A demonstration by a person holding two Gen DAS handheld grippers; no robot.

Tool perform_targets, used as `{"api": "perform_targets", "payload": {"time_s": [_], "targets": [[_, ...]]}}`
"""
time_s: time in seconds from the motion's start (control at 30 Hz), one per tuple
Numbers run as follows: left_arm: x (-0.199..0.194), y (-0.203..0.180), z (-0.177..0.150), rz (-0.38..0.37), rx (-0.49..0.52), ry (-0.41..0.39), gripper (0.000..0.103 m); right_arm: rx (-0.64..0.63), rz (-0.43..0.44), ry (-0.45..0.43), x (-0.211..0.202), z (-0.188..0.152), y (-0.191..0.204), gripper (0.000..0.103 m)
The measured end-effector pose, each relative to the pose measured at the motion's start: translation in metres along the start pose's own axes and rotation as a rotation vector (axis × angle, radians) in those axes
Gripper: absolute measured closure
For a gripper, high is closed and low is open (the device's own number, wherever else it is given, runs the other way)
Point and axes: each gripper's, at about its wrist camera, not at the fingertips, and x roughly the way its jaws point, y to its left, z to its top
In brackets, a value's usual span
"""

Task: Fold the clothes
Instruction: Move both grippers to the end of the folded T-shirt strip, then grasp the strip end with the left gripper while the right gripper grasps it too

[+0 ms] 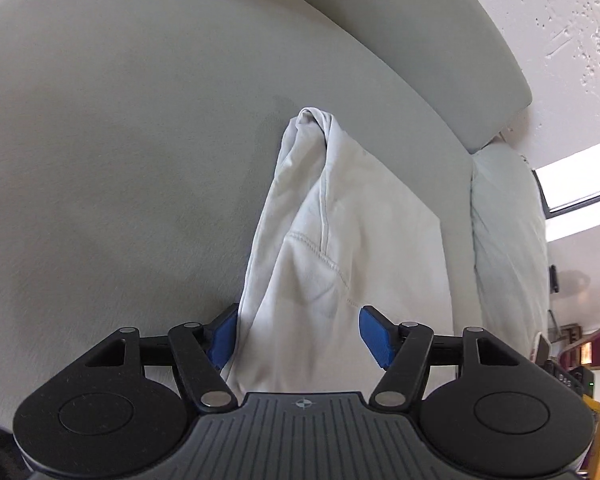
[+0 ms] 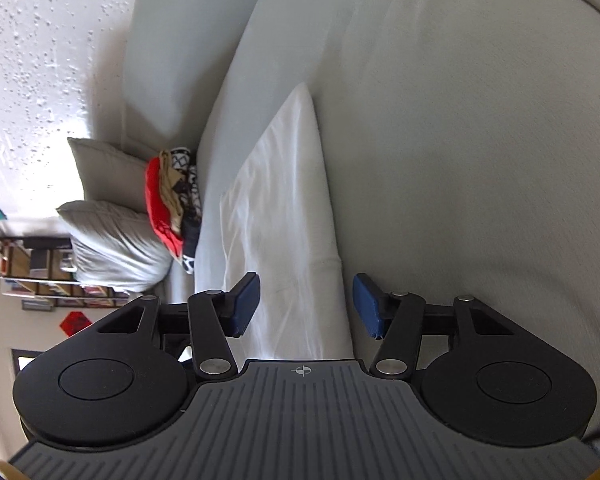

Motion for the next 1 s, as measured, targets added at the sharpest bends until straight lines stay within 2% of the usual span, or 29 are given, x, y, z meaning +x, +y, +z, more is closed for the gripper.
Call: {"api": "perform_targets", "payload": {"time_s": [0.17, 0.3, 0.43, 0.47, 0.5, 0.57, 0.6, 0.63, 0.67, 0.73, 0.83, 0.93, 1.0], "targets": [[0.015, 0.006, 0.017, -0.045, -0.041, 0.037, 0.039, -0.027, -0.037, -0.038, 0.024, 0.012, 0.009, 0.046], [0.031, 0.000, 0.029, -0.061, -0.038, 0.044, 0.040, -0.049, -0.070, -0.070, 0.043, 0.022, 0.016, 0.055], [0.047, -0.002, 0.036, -0.092, -0.079, 0.030, 0.043, -0.071, -0.102, -0.101, 0.062, 0.032, 0.023, 0.058], [0.050, -0.003, 0.036, -0.097, -0.087, 0.026, 0.045, -0.077, -0.110, -0.109, 0.067, 0.034, 0.025, 0.072], [0.051, -0.007, 0.036, -0.086, -0.074, 0.025, 0.046, -0.082, -0.118, -0.117, 0.072, 0.036, 0.027, 0.097], [0.052, -0.015, 0.034, -0.063, -0.049, 0.024, 0.056, -0.142, -0.122, -0.155, 0.054, 0.023, 0.038, 0.099], [0.052, -0.018, 0.033, -0.048, -0.048, 0.028, 0.070, -0.174, -0.124, -0.175, 0.044, 0.015, 0.045, 0.098], [0.051, -0.022, 0.031, -0.023, -0.046, 0.019, 0.079, -0.207, -0.125, -0.196, 0.033, 0.007, 0.051, 0.097], [0.050, -0.026, 0.028, 0.002, -0.044, 0.011, 0.082, -0.240, -0.126, -0.216, 0.023, -0.001, 0.057, 0.097], [0.044, -0.041, 0.019, 0.061, 0.006, -0.028, 0.090, -0.305, -0.129, -0.257, 0.002, -0.016, 0.070, 0.097], [0.027, -0.083, -0.001, 0.173, 0.193, -0.132, 0.093, -0.403, -0.132, -0.318, -0.030, -0.040, 0.089, 0.097], [0.000, -0.125, -0.038, 0.210, 0.354, -0.257, 0.093, -0.502, -0.135, -0.378, -0.061, -0.064, 0.108, 0.097], [-0.021, -0.148, -0.066, 0.208, 0.427, -0.341, 0.094, -0.567, -0.137, -0.419, -0.083, -0.079, 0.121, 0.097]]}}
